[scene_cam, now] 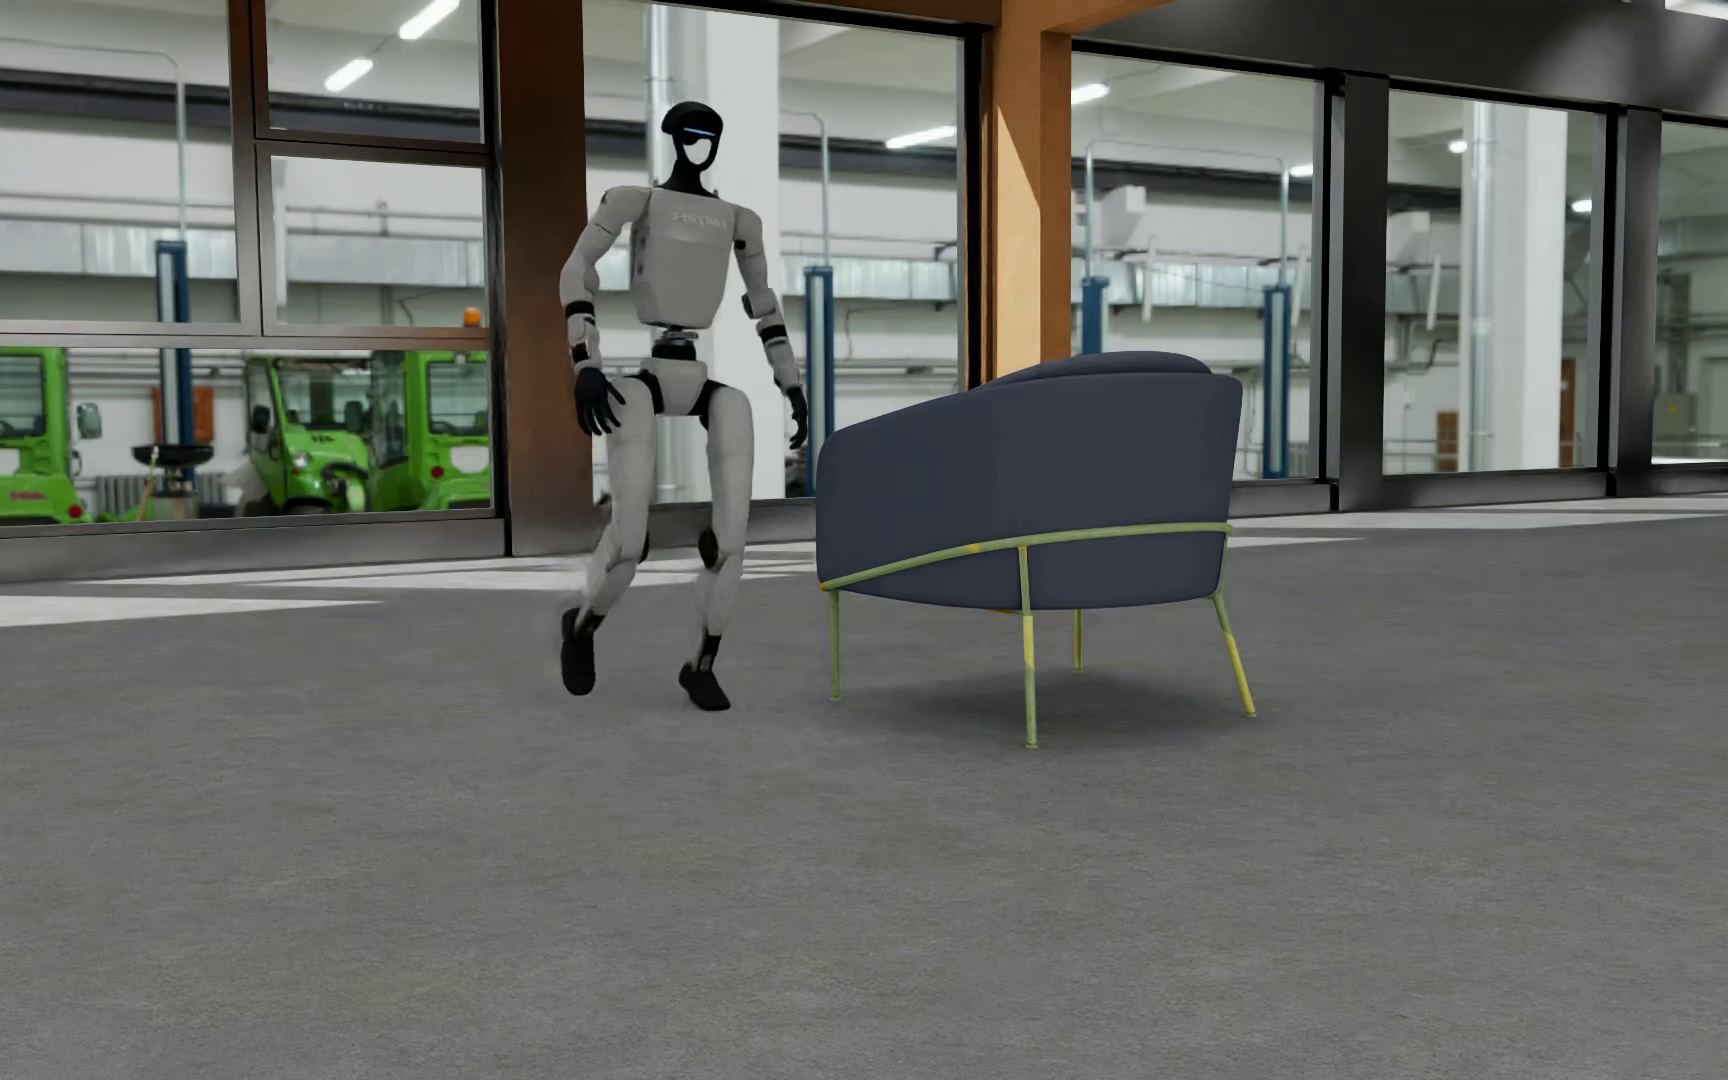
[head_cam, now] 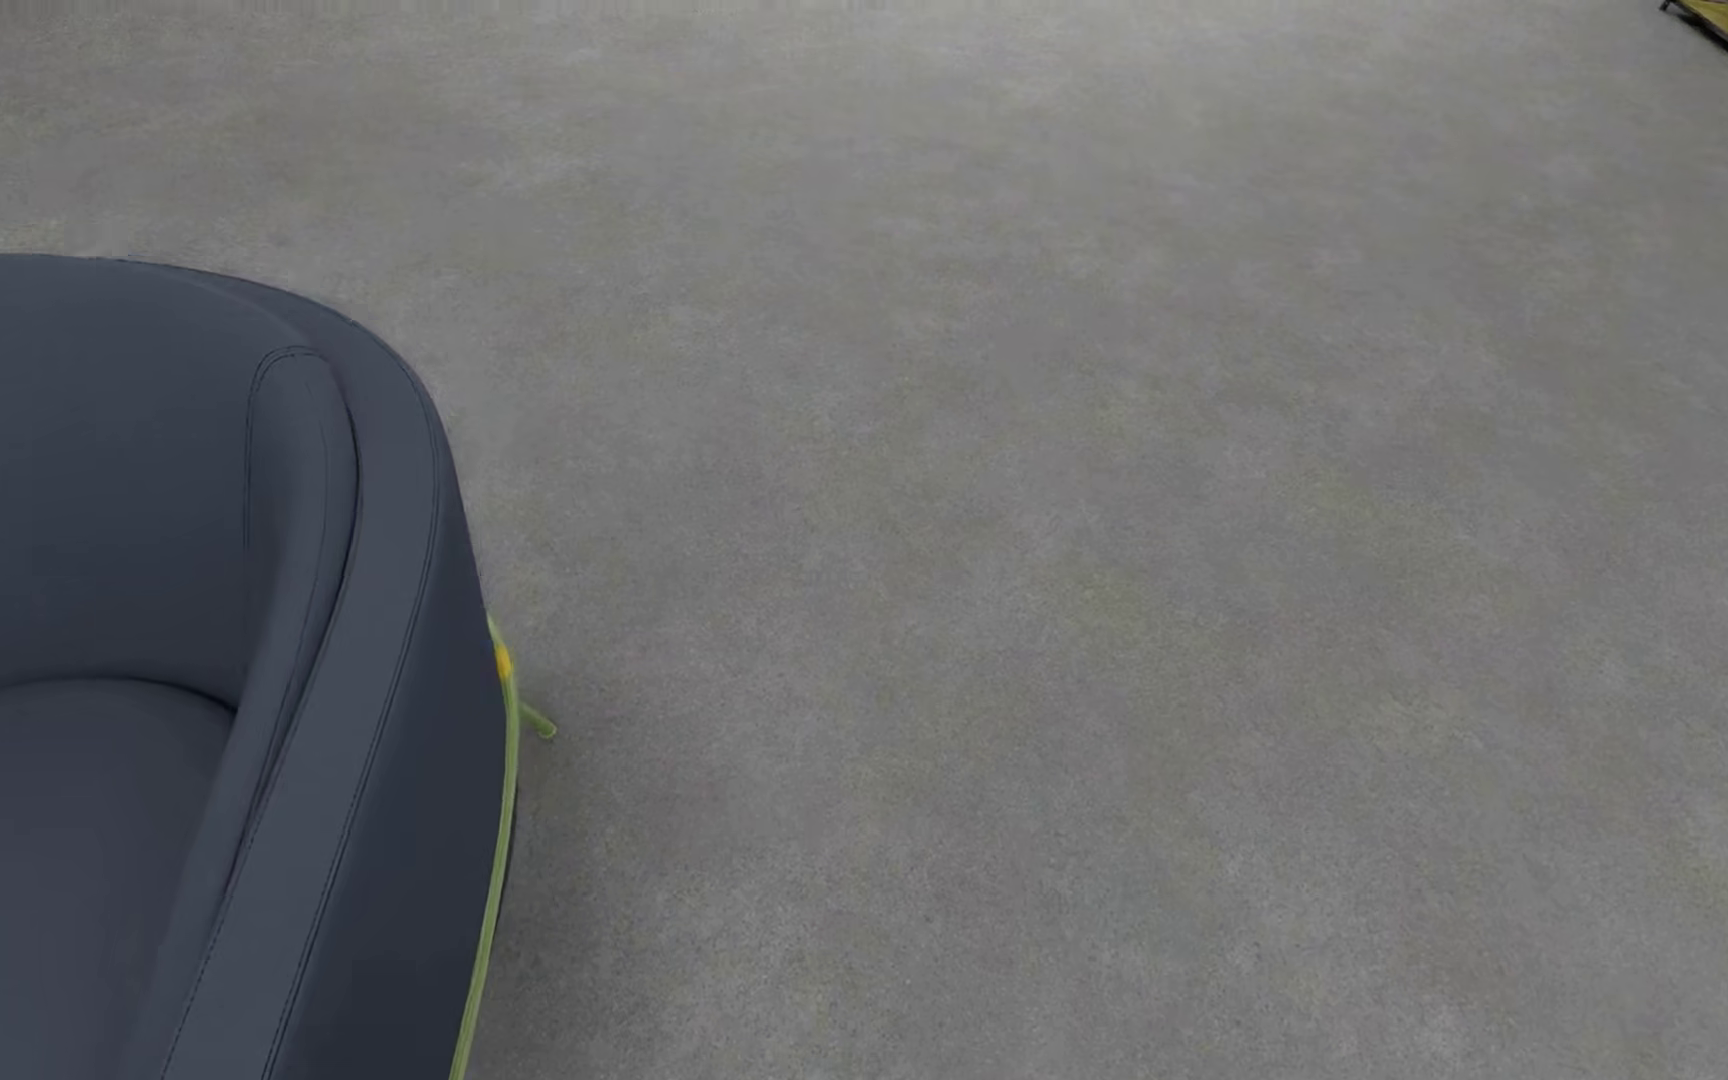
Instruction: Go around the dark armchair
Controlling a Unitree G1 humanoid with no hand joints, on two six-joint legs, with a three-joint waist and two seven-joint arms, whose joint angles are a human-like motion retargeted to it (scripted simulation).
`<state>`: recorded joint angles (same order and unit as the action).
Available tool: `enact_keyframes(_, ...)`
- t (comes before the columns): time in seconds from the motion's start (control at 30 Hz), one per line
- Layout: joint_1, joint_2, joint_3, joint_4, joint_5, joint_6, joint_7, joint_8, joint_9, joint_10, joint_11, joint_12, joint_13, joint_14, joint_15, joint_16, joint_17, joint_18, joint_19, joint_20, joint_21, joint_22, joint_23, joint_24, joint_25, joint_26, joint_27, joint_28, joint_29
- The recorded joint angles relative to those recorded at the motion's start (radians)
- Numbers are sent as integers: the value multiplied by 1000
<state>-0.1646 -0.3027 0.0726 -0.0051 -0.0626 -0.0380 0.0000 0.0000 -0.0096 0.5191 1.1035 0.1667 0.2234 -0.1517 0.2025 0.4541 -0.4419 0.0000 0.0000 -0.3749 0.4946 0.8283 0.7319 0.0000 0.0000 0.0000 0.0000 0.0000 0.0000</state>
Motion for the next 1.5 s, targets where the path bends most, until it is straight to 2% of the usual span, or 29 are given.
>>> enact_keyframes(0.03,27,-41,-35,-1,14,12,0,0,5,-3,-51,-14,-2,-13,46,4,-10,0,0,2,-1,-7,-5,0,0,0,0,0,0)
enact_keyframes(0.07,51,-80,-68,-2,26,22,0,0,9,-4,-108,-24,1,-28,47,8,-21,0,0,2,0,-16,-15,0,0,0,0,0,0)
enact_keyframes(0.17,140,-157,-136,2,43,42,0,0,26,-7,-306,-35,21,-90,-87,15,-34,0,0,1,-9,-23,-4,0,0,0,0,0,0)
enact_keyframes(0.27,210,-177,-178,7,28,54,0,0,21,0,-554,-22,53,-163,-199,5,-20,0,0,-20,-9,6,66,0,0,0,0,0,0)
enact_keyframes(0.33,237,-188,-191,7,12,56,0,0,2,13,-660,0,84,-217,-317,-7,-6,0,0,-47,-2,35,110,0,0,0,0,0,0)
enact_keyframes(0.4,282,-194,-199,10,5,48,0,0,-15,15,-690,37,120,-266,-383,-19,11,0,0,-74,11,76,143,0,0,0,0,0,0)
enact_keyframes(0.43,311,-195,-205,18,9,46,0,0,-26,9,-689,60,139,-290,-365,-24,21,0,0,-87,19,100,157,0,0,0,0,0,0)
enact_keyframes(0.47,339,-202,-212,31,14,42,0,0,-42,1,-676,86,157,-309,-292,-28,30,0,0,-101,26,124,167,0,0,0,0,0,0)
enact_keyframes(0.53,386,-265,-204,66,34,44,0,0,-75,-17,-588,132,182,-308,-62,-41,46,0,0,-115,40,169,179,0,0,0,0,0,0)
enact_keyframes(0.57,410,-301,-190,89,54,56,0,0,-78,-20,-512,154,182,-268,-15,-53,50,0,0,-105,42,188,184,0,0,0,0,0,0)
enact_keyframes(0.6,429,-315,-182,108,71,67,0,0,-73,-13,-450,172,176,-195,-20,-67,51,0,0,-90,38,206,184,0,0,0,0,0,0)
enact_keyframes(0.63,429,-305,-188,123,76,67,0,0,-69,8,-417,185,167,-85,-48,-75,50,0,0,-87,29,219,175,0,0,0,0,0,0)
enact_keyframes(0.73,286,-245,-192,166,92,62,0,0,-86,193,-434,158,131,345,-118,-71,37,0,0,-100,-27,220,112,0,0,0,0,0,0)
enact_keyframes(0.77,224,-216,-175,173,106,61,0,0,-81,286,-449,136,114,437,-134,-67,25,0,0,-72,-47,202,87,0,0,0,0,0,0)
enact_keyframes(0.8,161,-181,-159,172,116,55,0,0,-69,385,-470,111,91,468,-151,-61,7,0,0,-35,-61,171,65,0,0,0,0,0,0)
enact_keyframes(0.83,97,-144,-142,164,122,47,0,0,-53,486,-491,84,62,413,-169,-53,-15,0,0,3,-72,133,49,0,0,0,0,0,0)
enact_keyframes(0.93,-49,-58,-49,126,131,11,0,0,7,650,-532,-13,-45,3,-212,-21,-81,0,0,90,-112,20,43,0,0,0,0,0,0)
enact_keyframes(0.97,-85,-37,-19,116,126,-3,0,0,22,623,-543,-40,-79,-64,-225,-9,-97,0,0,104,-130,-11,50,0,0,0,0,0,0)
enact_keyframes(1.0,-119,-19,1,105,120,-16,0,0,32,563,-556,-61,-109,-86,-239,1,-110,0,0,112,-149,-38,55,0,0,0,0,0,0)
enact_keyframes(1.1,-164,32,22,61,105,-38,0,0,41,284,-597,-83,-165,-38,-275,20,-131,0,0,105,-189,-80,34,0,0,0,0,0,0)
enact_keyframes(1.2,-128,61,50,39,107,-33,0,0,18,79,-614,-63,-170,31,-311,10,-132,0,0,76,-178,-45,-24,0,0,0,0,0,0)
enact_keyframes(1.23,-110,59,55,45,111,-24,0,0,1,51,-612,-44,-166,54,-323,-1,-127,0,0,76,-167,-18,-36,0,0,0,0,0,0)
enact_keyframes(1.3,-53,57,38,67,129,10,0,0,-31,1,-605,-3,-152,9,-347,-29,-116,0,0,81,-145,56,-40,0,0,0,0,0,0)
enact_keyframes(1.37,-4,73,-21,80,141,49,0,0,-53,-57,-613,24,-124,-29,-371,-52,-103,0,0,40,-133,150,-17,0,0,0,0,0,0)
enact_keyframes(1.5,18,138,-120,82,135,72,0,0,-83,-77,-651,44,-31,-7,-433,-67,-35,0,0,-44,-90,272,172,0,0,0,0,0,0)
